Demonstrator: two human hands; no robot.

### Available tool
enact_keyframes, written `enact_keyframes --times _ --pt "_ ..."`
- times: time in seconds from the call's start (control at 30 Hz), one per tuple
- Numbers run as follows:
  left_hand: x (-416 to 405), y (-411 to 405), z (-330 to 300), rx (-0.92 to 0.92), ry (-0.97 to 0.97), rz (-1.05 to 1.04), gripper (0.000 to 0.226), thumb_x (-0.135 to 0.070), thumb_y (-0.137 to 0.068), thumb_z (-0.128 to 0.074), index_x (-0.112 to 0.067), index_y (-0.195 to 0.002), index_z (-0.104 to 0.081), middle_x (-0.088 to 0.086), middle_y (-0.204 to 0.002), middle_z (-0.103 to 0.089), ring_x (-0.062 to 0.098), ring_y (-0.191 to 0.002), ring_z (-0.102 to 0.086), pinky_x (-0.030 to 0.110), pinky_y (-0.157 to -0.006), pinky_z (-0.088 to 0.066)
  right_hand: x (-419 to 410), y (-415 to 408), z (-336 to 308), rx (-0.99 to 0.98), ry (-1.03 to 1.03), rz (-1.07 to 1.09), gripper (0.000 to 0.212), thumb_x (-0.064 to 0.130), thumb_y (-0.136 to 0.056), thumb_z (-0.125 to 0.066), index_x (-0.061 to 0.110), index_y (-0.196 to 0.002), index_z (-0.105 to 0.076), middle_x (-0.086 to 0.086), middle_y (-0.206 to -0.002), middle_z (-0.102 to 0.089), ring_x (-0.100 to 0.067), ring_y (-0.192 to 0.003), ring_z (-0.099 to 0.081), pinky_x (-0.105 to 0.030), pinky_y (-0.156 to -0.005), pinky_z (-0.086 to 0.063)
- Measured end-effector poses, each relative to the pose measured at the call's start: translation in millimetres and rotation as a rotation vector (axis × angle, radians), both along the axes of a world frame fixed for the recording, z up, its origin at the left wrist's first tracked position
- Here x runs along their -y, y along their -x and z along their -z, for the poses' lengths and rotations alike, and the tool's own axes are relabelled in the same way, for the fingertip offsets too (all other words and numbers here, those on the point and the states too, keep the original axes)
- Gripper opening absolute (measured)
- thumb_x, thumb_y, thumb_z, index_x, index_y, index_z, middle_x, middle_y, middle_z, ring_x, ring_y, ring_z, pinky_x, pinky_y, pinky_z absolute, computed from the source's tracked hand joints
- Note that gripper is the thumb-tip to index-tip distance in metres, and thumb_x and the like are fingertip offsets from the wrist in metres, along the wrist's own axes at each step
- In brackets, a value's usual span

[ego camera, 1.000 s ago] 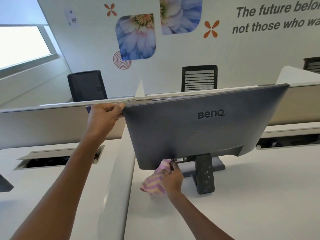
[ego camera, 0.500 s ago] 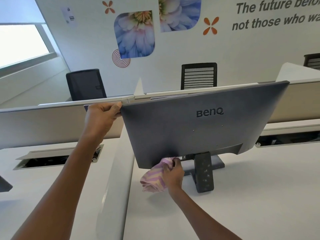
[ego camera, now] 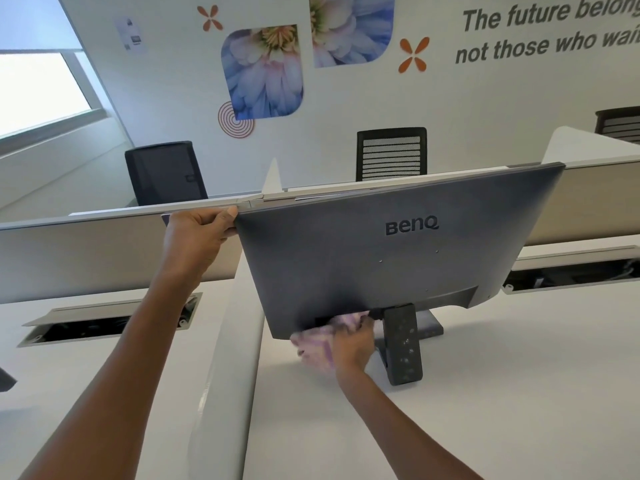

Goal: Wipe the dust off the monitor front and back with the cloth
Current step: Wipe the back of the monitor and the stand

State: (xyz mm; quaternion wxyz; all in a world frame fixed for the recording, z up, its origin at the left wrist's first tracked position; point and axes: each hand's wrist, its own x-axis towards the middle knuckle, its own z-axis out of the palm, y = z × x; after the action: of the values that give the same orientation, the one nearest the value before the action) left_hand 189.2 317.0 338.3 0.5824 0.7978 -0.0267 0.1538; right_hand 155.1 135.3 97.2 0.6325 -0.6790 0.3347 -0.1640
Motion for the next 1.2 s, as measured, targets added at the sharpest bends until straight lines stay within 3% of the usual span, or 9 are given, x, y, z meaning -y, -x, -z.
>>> enact_keyframes --times 0.13,0.37,0.47,0.7,0.83,0.93,1.0,1.13,1.2 --pt "-2.5 0.7 1.4 0.001 -0.015 0.007 0.02 -0.033 -0.094 -0.063 -0.02 -0.104 -0.075 -0.002 -0.093 -0.076 0.009 -0.091 -0.073 0.028 -0.088 -0.054 -20.3 13.7 8.4 -0.008 0.137 -0.296 0.045 0.0 -0.089 -0.052 0.012 -0.132 -0.051 -0.004 -0.119 -0.055 -0.024 -0.114 -0.056 -0.022 -0.091 -0.041" --pt "0.2 -0.2 0.1 0.0 0.001 0.009 0.017 -0.031 -0.094 -0.063 -0.021 -0.101 -0.076 -0.004 -0.091 -0.076 0.007 -0.089 -0.073 0.025 -0.086 -0.054 7.6 -2.2 -6.0 -0.097 -0.102 0.013 0.017 0.008 -0.097 -0.053 0.007 -0.113 -0.048 -0.015 -0.108 -0.061 -0.027 -0.091 -0.06 -0.031 -0.073 -0.045" --pt "-0.1 -0.1 0.7 0.008 0.007 0.014 0.017 -0.03 -0.095 -0.063 -0.021 -0.103 -0.075 -0.003 -0.092 -0.076 0.007 -0.089 -0.073 0.024 -0.086 -0.054 13.8 -4.8 -8.4 -0.057 -0.069 0.141 0.033 0.009 -0.098 -0.053 0.0 -0.129 -0.046 -0.019 -0.121 -0.056 -0.032 -0.102 -0.06 -0.032 -0.08 -0.049" --pt "-2.1 -0.9 1.8 0.008 -0.023 0.016 0.02 -0.033 -0.094 -0.063 -0.021 -0.103 -0.075 -0.001 -0.094 -0.076 0.011 -0.093 -0.072 0.033 -0.092 -0.054 -4.6 7.0 -15.9 -0.076 0.091 0.015 0.061 0.013 -0.098 -0.055 0.01 -0.151 -0.026 -0.017 -0.141 -0.043 -0.037 -0.118 -0.055 -0.039 -0.091 -0.054" --pt "-2.4 -2.2 3.2 0.014 -0.022 0.022 0.013 -0.034 -0.094 -0.063 -0.029 -0.096 -0.075 -0.003 -0.092 -0.076 0.011 -0.093 -0.072 0.033 -0.093 -0.054 -22.0 30.4 -25.6 -0.041 0.138 -0.187 0.037 0.019 -0.099 -0.041 0.026 -0.135 -0.037 -0.007 -0.119 -0.054 -0.022 -0.085 -0.064 -0.021 -0.063 -0.054" --pt "-3.6 -4.9 3.7 0.001 -0.015 0.011 0.015 -0.035 -0.094 -0.064 -0.027 -0.097 -0.076 -0.002 -0.091 -0.076 0.011 -0.093 -0.072 0.036 -0.096 -0.053 -41.1 41.0 -24.1 -0.064 0.224 -0.287 0.039 0.012 -0.101 -0.035 0.023 -0.137 -0.045 -0.004 -0.137 -0.052 -0.021 -0.112 -0.058 -0.014 -0.082 -0.042" --pt "-5.3 -6.6 5.1 -0.007 -0.02 0.008 0.019 -0.035 -0.093 -0.064 -0.023 -0.101 -0.077 -0.001 -0.093 -0.077 0.012 -0.094 -0.072 0.038 -0.096 -0.053 -40.7 42.2 -25.8 -0.081 0.225 -0.282 0.038 0.014 -0.103 -0.032 0.019 -0.137 -0.049 -0.003 -0.138 -0.053 -0.024 -0.12 -0.055 -0.023 -0.09 -0.041" --pt "-3.1 -8.9 6.2 -0.011 -0.016 -0.017 0.022 -0.036 -0.093 -0.064 -0.021 -0.103 -0.076 -0.002 -0.093 -0.076 0.014 -0.093 -0.072 0.039 -0.095 -0.054 -21.9 53.2 -36.8 -0.059 0.199 -0.375 0.028 0.039 -0.101 -0.039 0.028 -0.101 -0.066 0.009 -0.098 -0.066 -0.019 -0.094 -0.06 -0.028 -0.081 -0.045" --pt "-0.6 -8.7 5.7 -0.015 -0.017 -0.053 0.024 -0.037 -0.093 -0.064 -0.019 -0.103 -0.077 -0.002 -0.092 -0.076 0.014 -0.092 -0.072 0.041 -0.094 -0.055 -17.0 62.0 -42.1 -0.022 0.188 -0.461 0.028 0.044 -0.097 -0.045 0.029 -0.076 -0.057 0.01 -0.079 -0.062 -0.014 -0.076 -0.058 -0.026 -0.07 -0.045"
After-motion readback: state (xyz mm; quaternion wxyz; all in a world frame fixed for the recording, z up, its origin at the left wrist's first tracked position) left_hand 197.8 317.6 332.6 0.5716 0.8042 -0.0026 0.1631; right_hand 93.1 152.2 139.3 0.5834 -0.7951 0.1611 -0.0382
